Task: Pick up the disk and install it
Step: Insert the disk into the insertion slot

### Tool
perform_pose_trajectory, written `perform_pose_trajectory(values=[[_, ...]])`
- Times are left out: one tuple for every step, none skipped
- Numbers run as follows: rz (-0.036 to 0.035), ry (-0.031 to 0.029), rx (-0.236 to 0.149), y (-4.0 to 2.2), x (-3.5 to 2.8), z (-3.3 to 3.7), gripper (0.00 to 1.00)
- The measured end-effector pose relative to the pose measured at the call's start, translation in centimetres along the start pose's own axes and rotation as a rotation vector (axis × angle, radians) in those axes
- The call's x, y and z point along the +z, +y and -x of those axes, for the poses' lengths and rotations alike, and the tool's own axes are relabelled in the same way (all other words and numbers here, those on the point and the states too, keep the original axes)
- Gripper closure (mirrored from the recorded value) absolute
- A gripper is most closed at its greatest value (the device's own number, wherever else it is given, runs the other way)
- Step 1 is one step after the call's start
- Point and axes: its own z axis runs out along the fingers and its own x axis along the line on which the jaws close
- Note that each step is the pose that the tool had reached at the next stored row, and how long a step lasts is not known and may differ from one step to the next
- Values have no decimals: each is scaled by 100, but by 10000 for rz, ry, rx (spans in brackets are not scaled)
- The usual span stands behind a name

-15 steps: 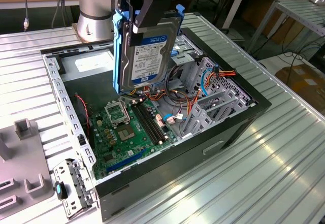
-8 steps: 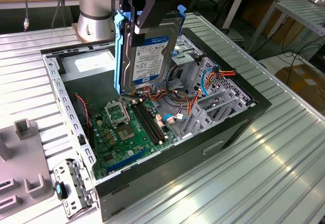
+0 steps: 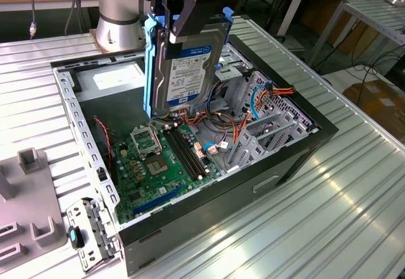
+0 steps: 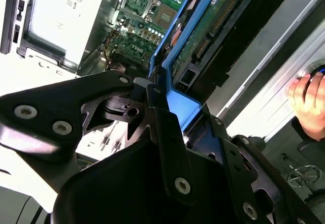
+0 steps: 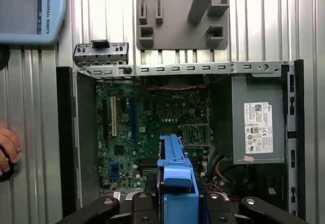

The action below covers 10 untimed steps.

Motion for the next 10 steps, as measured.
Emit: perform_pose_trajectory(values=[[0, 0, 0, -2, 0, -2, 63], [0, 0, 0, -5, 1, -4, 63], [0, 0, 0, -8, 1, -7, 63], [0, 0, 0, -11, 2, -9, 63], [0, 0, 0, -14, 2, -11, 63], [0, 0, 0, -18, 3, -14, 63], [0, 0, 0, -21, 3, -15, 63], [0, 1, 1, -27, 4, -19, 63], [0, 1, 0, -33, 4, -29, 63], [0, 1, 0, -34, 5, -37, 63]])
